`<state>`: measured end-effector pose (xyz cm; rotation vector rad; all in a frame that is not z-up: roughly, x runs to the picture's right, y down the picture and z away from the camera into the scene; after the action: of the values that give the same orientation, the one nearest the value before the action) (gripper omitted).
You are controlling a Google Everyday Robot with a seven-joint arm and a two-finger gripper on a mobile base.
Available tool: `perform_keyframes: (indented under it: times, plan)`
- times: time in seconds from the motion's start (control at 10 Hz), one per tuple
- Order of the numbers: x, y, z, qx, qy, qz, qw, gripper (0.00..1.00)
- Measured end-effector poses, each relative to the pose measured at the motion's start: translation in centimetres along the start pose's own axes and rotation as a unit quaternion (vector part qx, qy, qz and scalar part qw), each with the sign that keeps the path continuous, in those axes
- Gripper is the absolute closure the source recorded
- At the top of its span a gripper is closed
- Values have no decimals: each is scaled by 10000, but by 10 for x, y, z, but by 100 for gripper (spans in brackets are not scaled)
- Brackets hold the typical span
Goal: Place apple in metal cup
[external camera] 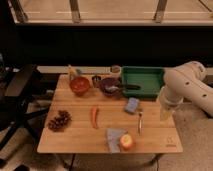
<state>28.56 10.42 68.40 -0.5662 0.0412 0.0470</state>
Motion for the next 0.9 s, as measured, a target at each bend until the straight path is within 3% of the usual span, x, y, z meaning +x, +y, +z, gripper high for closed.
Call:
perform_keyframes:
  times: [0.1, 0.3, 0.4, 0.6, 0.9]
  plan:
    - [0, -1, 0, 4, -3, -12, 10000, 35]
    - [-3, 4, 5, 150, -242, -250, 9993, 35]
    - [-7, 11, 13, 292, -672, -580, 9956, 35]
    - [-13, 19, 34, 379, -1110, -752, 9902, 35]
    - [-21, 30, 58, 184, -1380, -692, 9878, 35]
